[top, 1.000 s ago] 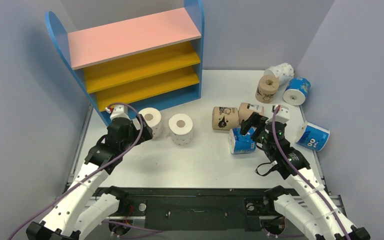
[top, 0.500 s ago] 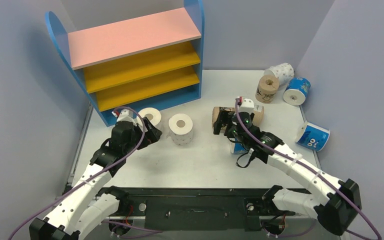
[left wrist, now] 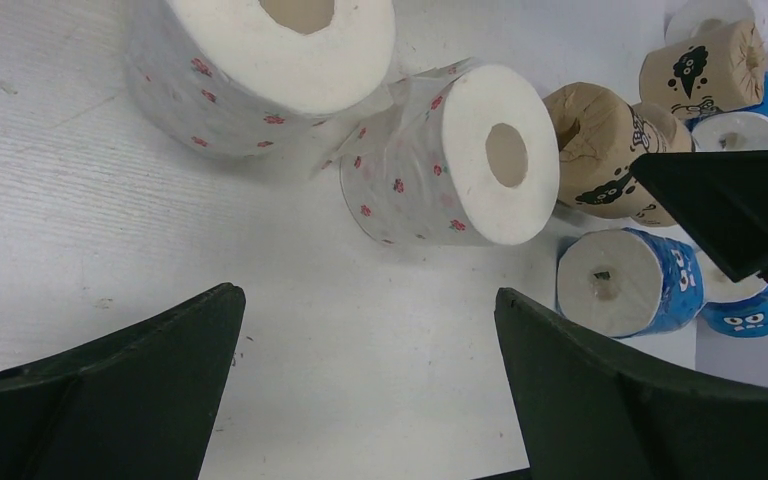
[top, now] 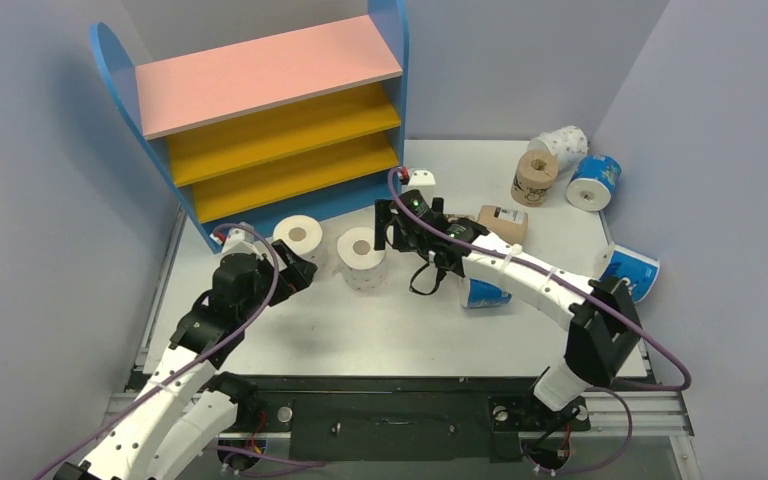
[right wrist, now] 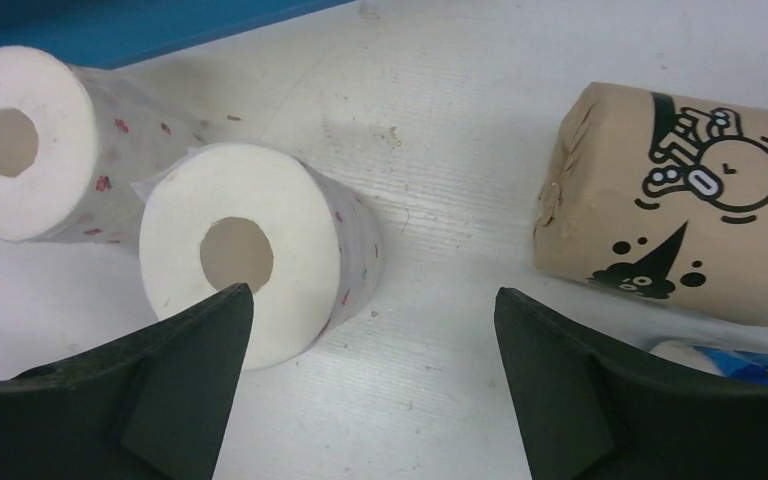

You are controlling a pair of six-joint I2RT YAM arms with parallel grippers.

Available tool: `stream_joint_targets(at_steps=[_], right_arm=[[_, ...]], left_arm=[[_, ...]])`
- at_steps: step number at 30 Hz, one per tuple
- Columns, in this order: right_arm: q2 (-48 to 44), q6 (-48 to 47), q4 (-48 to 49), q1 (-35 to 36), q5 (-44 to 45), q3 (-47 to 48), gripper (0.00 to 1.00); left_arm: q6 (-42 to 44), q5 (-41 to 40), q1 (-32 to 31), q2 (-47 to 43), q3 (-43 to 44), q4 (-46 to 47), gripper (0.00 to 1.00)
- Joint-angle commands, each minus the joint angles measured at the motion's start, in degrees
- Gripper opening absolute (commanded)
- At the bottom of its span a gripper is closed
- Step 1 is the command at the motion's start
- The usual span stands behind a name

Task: Place and organize the paper towels onto the shelf
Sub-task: Pick up the paper towel from the center of the board.

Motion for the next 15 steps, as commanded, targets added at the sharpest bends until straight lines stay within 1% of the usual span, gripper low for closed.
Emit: stream_joint_targets(at_steps=[1,6,15], right_arm=[[3.63,-1.17,-2.84,0.83,-0.99,5.29,0.85],[8.05,-1.55,-4.4,0.86,-1.9,8.36,0.83],[11.89,-1.42,-4.46,0.89,-5.57,11.27,0.82]], left_arm=[[0.19,-2.04,-0.29,-1.78,0.75,-1.13,0.96],[0.85,-2.79,-0.29,-1.98,1.26,-1.98,0.96],[0.82,-1.97,-0.25,-2.31,-0.41,-1.38,0.96]])
